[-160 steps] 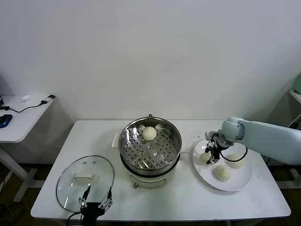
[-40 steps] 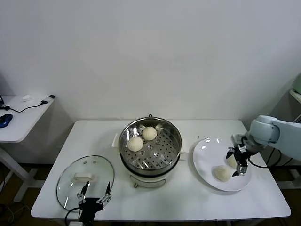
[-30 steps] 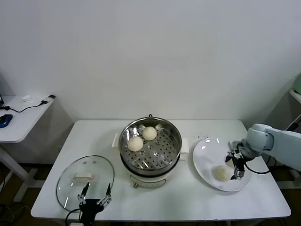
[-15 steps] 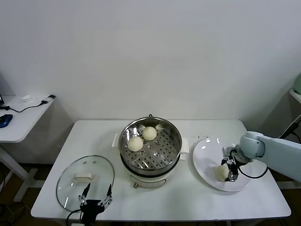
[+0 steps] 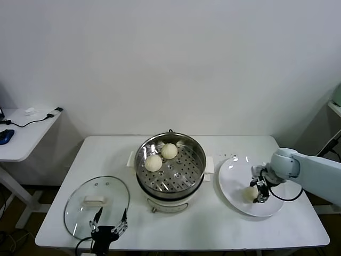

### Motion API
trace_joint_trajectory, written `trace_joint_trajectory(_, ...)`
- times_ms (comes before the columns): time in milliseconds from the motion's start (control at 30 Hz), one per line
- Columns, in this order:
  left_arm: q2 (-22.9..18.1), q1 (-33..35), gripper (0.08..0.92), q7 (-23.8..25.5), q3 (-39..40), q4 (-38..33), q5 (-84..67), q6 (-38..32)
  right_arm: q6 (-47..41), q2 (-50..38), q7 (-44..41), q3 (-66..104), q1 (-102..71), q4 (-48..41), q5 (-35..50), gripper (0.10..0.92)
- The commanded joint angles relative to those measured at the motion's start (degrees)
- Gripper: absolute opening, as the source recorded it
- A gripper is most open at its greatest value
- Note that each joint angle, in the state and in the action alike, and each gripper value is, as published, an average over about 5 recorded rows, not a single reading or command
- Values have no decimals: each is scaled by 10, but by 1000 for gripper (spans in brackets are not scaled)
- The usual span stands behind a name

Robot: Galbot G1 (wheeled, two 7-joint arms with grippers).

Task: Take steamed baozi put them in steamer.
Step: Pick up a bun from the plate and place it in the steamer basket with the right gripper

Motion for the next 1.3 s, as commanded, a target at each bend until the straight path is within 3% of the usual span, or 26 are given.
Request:
trace_joint_trajectory(33,0,0,823,1,7,-1,6,-2,99,8,-92,-4,142,-12,-54,624)
trace_joint_trajectory(400,1,-1,823,1,12,-2,9,-1,272,179,-168,-23,384,5,59,619)
trace_joint_trajectory(733,2,0,823,0,0,-2,4,-1,337,333,-130,-59,364,162,-16,619)
trace_joint_trajectory(933,0,2,823,0,-1,-6,3,-2,360,400,-105,-83,324,154,-73,619)
trace_joint_trajectory(1300,-1,5,823,-1,-7,-7,3,-4,369,431,-83,-111,236,102,-142,619)
